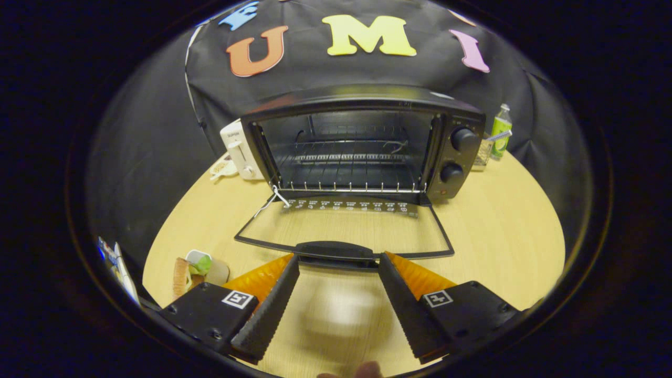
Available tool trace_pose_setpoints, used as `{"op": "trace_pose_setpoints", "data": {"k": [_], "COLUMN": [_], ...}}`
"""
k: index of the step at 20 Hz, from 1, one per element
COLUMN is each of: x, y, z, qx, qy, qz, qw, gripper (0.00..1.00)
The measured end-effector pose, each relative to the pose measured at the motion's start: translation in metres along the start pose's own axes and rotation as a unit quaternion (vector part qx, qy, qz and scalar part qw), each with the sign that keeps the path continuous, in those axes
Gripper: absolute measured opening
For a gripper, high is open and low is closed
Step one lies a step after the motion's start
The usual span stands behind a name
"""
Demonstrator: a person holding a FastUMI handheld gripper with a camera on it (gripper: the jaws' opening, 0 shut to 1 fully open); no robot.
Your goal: Open the toaster oven, put the food inside, and close the toaster oven door.
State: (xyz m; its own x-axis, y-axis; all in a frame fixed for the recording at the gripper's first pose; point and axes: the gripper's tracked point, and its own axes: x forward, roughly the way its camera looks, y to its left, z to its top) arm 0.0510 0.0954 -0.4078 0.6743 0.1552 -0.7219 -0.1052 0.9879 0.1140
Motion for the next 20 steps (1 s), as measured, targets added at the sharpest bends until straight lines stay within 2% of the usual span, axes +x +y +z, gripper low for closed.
{"op": "trace_pose_setpoints", "data": {"k": [5, 11, 15, 20], "x": [-0.053, -0.108, -0.114, -0.102], "y": [0.002, 0.007, 0.025, 0.074], "z": [0.031, 0.062, 0.056, 0.015], "qx": [-0.001, -0.027, -0.006, 0.014], "qy": [-0.032, -0.041, 0.004, 0.107], "qz": [0.033, 0.111, 0.173, 0.26], "qw": [0.999, 0.993, 0.985, 0.96], "gripper": [1.0, 1.0, 1.0, 1.0]}}
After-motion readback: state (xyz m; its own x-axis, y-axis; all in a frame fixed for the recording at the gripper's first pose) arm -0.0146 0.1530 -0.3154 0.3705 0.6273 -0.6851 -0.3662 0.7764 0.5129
